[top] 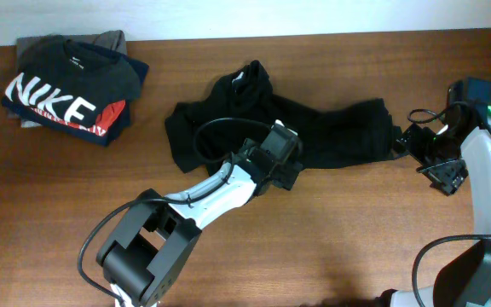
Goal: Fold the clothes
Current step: 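Grasp the garment's left side with the left gripper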
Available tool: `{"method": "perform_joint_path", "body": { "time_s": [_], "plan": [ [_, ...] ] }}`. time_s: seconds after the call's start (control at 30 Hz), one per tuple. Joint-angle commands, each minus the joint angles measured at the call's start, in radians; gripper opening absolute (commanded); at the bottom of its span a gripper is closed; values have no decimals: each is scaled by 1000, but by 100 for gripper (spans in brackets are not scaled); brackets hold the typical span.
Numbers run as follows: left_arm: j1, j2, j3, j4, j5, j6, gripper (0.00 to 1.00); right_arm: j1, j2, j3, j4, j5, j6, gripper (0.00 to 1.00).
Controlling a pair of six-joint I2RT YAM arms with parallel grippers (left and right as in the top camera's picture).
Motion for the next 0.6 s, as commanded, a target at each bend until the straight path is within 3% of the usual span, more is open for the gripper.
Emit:
{"method": "perform_joint_path", "body": {
  "time_s": [0.0,0.17,0.27,0.47,0.57],
  "plan": [
    [-5,14,18,-1,11,15,95,-3,2,-5,-3,-2,6,99],
    [-5,24,18,3,10,15,95,-3,2,-5,-3,-1,5,99],
    [-8,24,18,6,9,15,89,-3,2,-5,-3,-2,5,99],
    [-13,24,18,7,-2,16,56,-3,2,-5,-3,-1,5,99],
    [-13,24,18,7,-2,15,50,-3,2,-5,-3,-1,5,99]
  ]
}}
